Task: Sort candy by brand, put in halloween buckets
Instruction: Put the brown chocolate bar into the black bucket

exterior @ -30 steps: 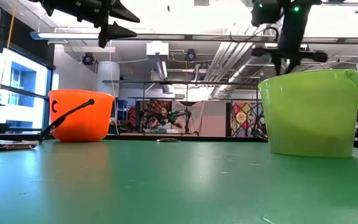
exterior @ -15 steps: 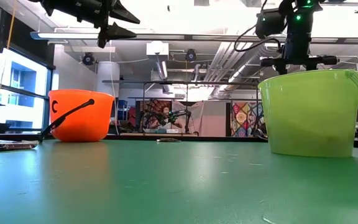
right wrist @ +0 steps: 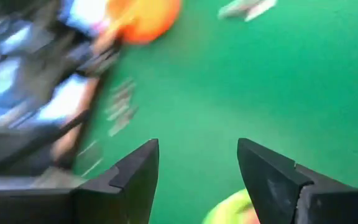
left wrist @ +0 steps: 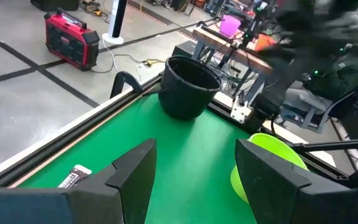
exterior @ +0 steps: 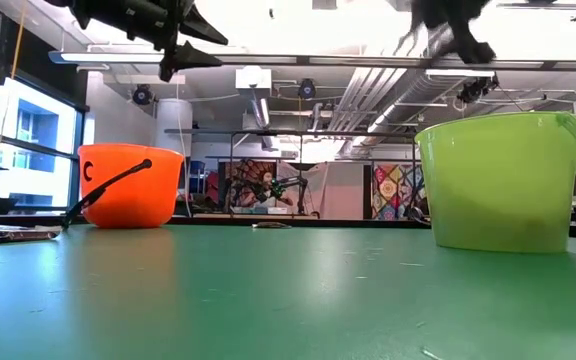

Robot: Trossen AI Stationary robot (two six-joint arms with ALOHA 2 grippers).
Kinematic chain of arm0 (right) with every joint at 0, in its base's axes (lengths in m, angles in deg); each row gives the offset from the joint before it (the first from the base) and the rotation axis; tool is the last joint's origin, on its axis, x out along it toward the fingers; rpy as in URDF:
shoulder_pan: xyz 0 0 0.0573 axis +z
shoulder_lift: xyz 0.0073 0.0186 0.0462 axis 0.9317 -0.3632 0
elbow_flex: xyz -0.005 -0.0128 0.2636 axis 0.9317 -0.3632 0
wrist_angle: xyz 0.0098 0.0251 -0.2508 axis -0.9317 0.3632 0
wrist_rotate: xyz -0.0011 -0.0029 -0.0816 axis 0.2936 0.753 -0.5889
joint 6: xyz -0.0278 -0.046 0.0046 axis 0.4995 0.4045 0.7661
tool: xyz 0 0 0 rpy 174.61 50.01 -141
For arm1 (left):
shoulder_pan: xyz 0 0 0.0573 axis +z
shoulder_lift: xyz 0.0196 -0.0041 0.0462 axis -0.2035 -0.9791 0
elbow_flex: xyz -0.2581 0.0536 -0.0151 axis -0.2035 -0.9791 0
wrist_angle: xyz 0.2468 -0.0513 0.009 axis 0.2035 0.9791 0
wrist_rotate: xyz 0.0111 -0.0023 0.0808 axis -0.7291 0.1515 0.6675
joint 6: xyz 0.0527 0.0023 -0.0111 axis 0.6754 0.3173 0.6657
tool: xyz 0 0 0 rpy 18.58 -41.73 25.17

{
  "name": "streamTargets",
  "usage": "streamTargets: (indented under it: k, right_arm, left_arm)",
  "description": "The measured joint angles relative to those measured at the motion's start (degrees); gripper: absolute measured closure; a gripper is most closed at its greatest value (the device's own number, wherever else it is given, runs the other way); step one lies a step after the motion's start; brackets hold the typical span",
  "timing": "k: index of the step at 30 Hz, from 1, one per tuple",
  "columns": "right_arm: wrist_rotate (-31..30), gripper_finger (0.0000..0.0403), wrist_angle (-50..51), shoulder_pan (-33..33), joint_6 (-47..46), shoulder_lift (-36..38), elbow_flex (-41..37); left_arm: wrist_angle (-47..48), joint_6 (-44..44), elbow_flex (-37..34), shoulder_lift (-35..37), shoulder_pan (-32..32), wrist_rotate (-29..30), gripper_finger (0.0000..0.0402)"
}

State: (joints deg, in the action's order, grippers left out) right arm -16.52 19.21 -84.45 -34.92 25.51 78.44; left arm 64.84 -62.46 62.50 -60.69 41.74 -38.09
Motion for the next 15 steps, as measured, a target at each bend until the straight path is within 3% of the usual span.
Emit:
streamTargets:
  k: [10,15]
  right_arm:
    - [16.7,0.0192,-0.2,32.3,-29.7,-7.0,0.0]
    - [23.7,0.0192,6.0,44.1,-31.6,-13.9,0.0]
  left_arm:
    - [0.4,2.4,0.0,-3.1,0.0,-0.3,0.0195]
    - [1.2,2.5,0.0,-4.0,0.0,-2.2,0.0195]
